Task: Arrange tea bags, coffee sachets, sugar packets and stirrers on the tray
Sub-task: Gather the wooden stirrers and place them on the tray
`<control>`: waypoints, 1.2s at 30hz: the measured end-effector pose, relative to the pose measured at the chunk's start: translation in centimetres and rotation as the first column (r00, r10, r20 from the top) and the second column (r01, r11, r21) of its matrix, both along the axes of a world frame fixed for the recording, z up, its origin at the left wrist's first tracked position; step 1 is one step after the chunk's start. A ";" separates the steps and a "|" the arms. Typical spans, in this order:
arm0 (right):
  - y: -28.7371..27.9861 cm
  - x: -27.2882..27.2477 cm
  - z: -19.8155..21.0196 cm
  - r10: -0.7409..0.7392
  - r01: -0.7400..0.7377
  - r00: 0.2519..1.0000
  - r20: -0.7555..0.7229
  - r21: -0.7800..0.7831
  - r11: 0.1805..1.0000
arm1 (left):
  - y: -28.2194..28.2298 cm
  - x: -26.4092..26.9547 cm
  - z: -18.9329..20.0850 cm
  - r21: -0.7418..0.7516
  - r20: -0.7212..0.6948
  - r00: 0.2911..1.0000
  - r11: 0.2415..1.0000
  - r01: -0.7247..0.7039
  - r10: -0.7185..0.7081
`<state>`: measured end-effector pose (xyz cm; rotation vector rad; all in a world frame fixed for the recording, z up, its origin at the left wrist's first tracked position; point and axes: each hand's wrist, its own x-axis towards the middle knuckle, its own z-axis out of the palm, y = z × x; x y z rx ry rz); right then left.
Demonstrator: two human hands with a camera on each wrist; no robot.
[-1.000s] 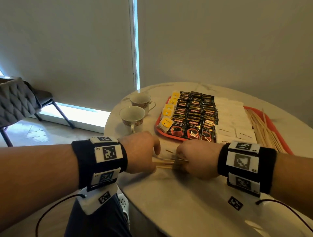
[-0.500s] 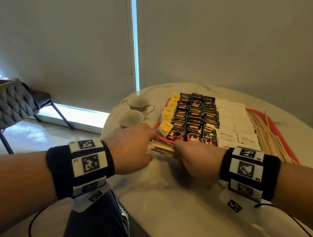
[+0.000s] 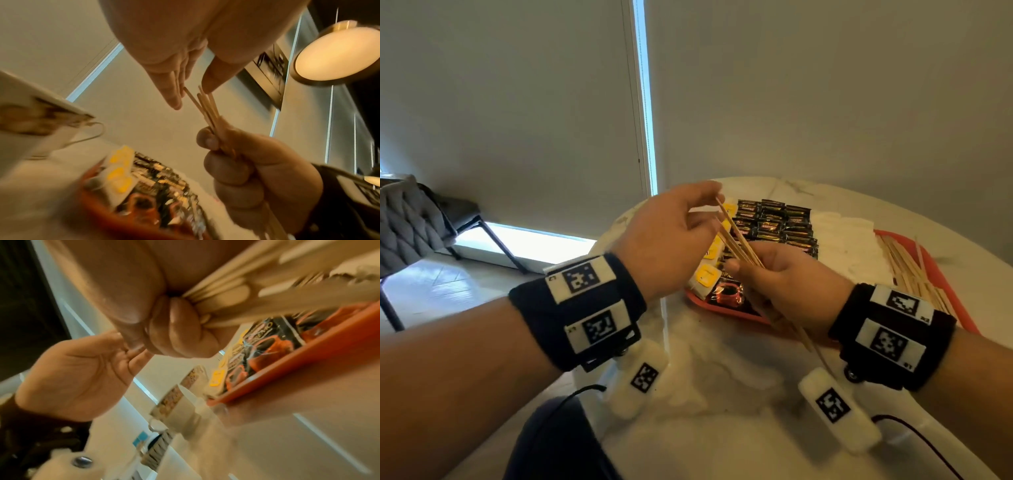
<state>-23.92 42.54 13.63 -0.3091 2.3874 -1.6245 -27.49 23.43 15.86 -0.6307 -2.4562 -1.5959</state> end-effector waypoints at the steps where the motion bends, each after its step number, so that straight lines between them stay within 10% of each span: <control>1: 0.0 -0.3 0.1 -0.013 0.013 1.000 0.001 -0.024 1.000 | 0.5 -0.3 0.3 0.007 -0.043 0.999 1.000 -0.013 0.013; 9: 1.8 -2.6 0.8 -0.100 0.141 0.983 0.154 -0.288 0.947 | 5.2 -3.0 2.1 0.130 -0.102 0.990 0.985 0.115 -0.102; 14: 4.7 -4.8 3.1 -0.048 0.082 0.996 0.075 -0.552 0.830 | 8.0 -6.0 1.7 0.490 0.219 0.940 0.862 0.126 -0.262; 27: 4.6 -10.7 5.0 -0.234 -0.090 0.931 -0.281 -0.796 0.598 | 11.4 -9.4 -4.1 0.736 0.581 0.410 0.669 0.106 -0.704; 36: 2.9 -11.4 3.4 -0.221 -0.126 0.885 -0.411 -0.666 0.735 | 10.7 -10.4 -4.4 0.676 0.630 0.502 0.737 0.023 -0.593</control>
